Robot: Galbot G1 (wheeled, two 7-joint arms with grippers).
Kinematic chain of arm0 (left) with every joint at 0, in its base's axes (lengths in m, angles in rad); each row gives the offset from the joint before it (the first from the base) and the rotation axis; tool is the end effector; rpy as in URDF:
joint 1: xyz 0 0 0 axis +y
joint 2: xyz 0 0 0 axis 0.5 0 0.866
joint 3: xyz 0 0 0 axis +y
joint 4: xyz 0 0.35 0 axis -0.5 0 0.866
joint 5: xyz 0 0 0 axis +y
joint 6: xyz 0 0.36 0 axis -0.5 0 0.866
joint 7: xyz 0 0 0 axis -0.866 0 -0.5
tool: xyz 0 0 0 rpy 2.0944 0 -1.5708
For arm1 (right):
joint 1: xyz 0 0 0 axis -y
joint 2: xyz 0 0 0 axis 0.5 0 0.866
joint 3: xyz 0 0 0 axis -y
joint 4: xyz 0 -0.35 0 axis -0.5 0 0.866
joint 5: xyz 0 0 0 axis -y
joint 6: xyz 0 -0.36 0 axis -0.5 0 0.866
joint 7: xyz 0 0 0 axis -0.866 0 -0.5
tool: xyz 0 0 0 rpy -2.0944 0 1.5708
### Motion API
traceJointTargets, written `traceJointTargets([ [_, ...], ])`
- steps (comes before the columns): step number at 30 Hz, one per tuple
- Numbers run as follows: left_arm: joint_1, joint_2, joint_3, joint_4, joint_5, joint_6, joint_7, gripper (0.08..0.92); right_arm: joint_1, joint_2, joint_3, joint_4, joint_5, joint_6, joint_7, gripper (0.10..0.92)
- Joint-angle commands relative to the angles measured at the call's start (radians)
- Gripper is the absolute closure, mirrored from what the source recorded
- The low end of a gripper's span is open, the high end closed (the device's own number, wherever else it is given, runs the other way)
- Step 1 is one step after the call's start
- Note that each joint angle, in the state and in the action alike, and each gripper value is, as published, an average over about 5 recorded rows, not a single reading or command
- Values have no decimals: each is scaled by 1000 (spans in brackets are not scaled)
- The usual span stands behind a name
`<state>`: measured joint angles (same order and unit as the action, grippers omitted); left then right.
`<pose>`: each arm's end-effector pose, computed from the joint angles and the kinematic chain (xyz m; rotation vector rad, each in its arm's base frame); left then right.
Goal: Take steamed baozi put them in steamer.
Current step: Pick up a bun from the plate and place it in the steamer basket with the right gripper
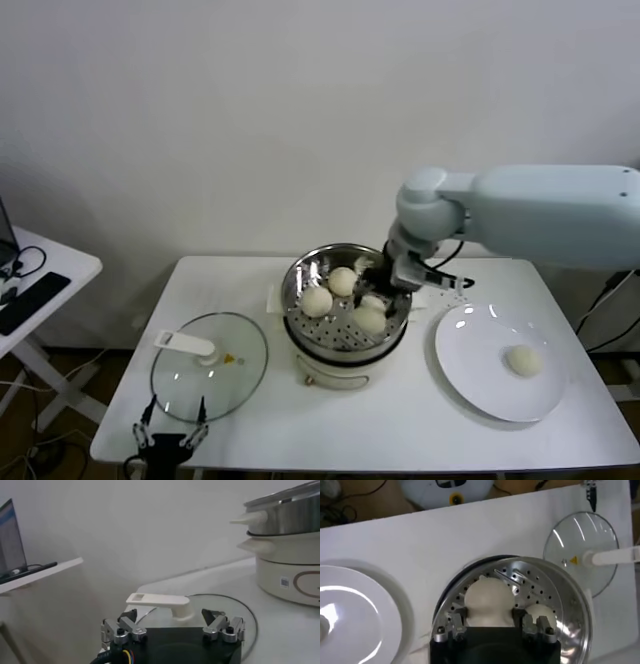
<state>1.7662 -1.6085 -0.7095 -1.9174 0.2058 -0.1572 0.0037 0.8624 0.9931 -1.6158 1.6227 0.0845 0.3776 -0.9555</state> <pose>0.0990 0.0540 -0.3922 0.1684 -2.8732 -0.3983 0.4822 0.0729 -0.0353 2.1100 -0.4615 2.2350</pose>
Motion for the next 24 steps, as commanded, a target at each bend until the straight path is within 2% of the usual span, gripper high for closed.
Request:
traceJointTargets([
  [1, -2, 0, -3, 6, -1, -1, -1, 177, -169, 119, 40, -108, -114, 70, 19, 415],
  [20, -10, 2, -7, 21, 2, -8, -6, 177, -237, 174, 68, -199, -123, 89, 47, 414],
  [24, -8, 2, -7, 20, 3, -9, -6, 177, -228, 182, 75, -214, -88, 119, 46, 365],
])
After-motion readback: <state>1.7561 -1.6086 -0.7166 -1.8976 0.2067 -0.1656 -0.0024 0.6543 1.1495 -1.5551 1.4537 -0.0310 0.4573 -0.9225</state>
